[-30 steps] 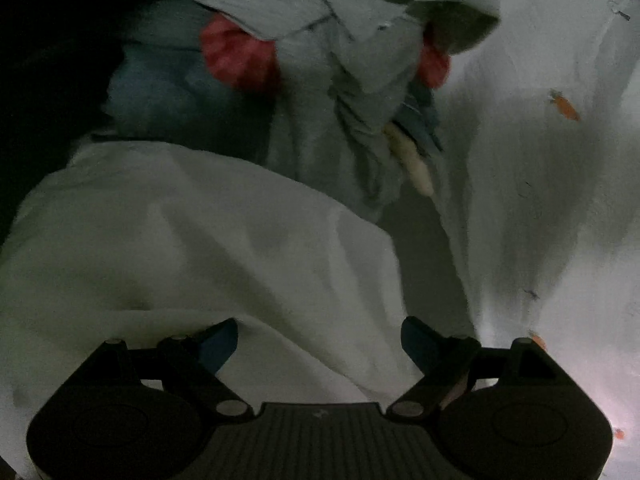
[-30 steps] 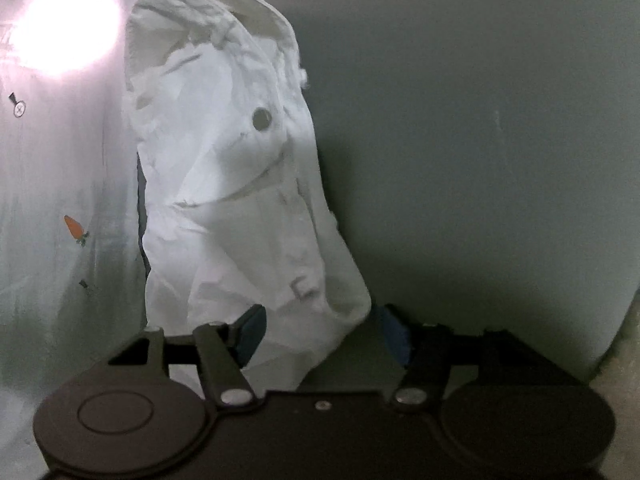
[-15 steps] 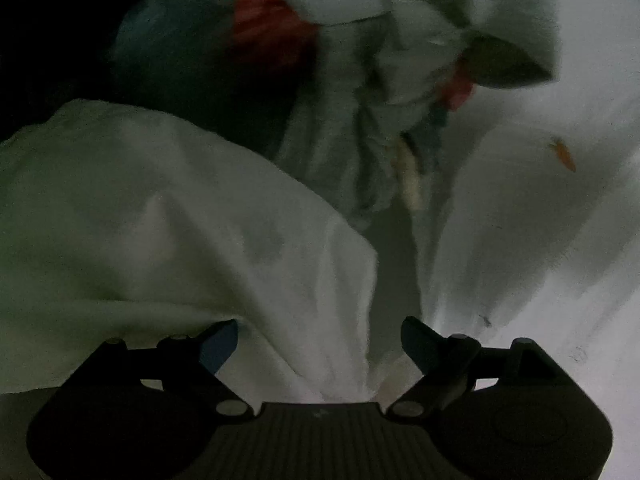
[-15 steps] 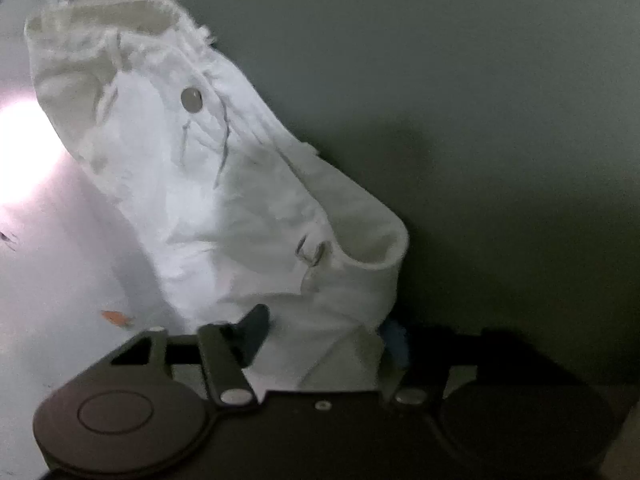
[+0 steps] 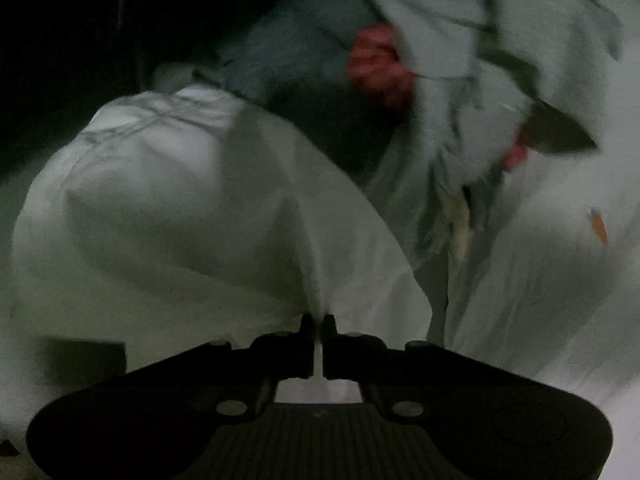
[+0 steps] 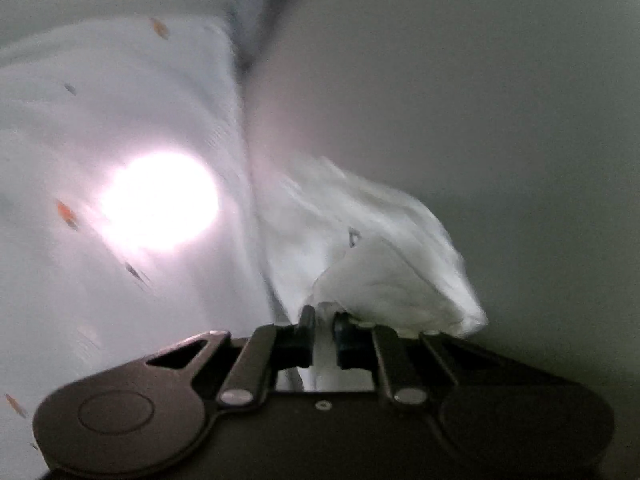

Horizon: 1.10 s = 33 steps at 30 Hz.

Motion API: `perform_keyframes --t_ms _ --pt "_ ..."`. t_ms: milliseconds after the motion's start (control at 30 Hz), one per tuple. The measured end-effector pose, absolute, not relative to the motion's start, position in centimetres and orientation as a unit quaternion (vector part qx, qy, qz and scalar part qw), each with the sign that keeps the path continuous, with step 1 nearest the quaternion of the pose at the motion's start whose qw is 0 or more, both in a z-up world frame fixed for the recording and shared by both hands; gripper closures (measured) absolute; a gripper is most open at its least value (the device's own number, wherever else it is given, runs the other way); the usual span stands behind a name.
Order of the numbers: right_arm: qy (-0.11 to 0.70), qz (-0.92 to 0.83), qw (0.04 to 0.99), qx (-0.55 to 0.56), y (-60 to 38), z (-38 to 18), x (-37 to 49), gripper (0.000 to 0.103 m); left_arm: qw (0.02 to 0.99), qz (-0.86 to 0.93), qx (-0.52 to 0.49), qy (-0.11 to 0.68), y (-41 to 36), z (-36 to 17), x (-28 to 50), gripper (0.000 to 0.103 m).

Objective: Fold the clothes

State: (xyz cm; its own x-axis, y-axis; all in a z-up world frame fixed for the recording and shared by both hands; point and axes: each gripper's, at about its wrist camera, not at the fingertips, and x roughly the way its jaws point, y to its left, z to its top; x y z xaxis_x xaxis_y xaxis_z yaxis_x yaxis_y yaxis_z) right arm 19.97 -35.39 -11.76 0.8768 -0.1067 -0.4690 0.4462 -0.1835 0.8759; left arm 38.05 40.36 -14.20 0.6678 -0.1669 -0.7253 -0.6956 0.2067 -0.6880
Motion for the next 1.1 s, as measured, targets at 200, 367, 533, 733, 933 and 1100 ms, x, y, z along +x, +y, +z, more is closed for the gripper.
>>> perform_keyframes --t_ms 200,367,533,733,933,1100 --pt "0.051 -0.254 0.688 0.679 -45.7 -7.1 18.9 0.094 0.727 0.181 -0.536 0.39 36.2 -12.9 35.0 0.099" --pt "0.122 -0.295 0.681 0.659 -49.2 -9.9 19.2 0.094 0.736 0.19 -0.51 0.403 32.4 -13.4 32.0 0.08" --pt "0.149 -0.316 0.641 0.684 -49.9 -13.7 17.9 0.093 0.749 0.204 -0.503 0.379 30.8 -12.4 29.9 0.059" --pt "0.16 -0.307 0.637 0.689 -50.5 -14.4 16.8 0.093 0.761 0.251 -0.45 0.394 30.4 -12.4 29.9 0.039" --pt "0.166 -0.298 0.64 0.688 -50.6 -14.6 15.9 0.093 0.817 0.185 -0.385 0.387 26.5 -8.4 31.3 0.041" --pt "0.169 -0.287 0.634 0.698 -51.0 -14.8 15.2 0.093 0.809 0.179 -0.357 0.431 23.4 -9.0 36.2 0.041"
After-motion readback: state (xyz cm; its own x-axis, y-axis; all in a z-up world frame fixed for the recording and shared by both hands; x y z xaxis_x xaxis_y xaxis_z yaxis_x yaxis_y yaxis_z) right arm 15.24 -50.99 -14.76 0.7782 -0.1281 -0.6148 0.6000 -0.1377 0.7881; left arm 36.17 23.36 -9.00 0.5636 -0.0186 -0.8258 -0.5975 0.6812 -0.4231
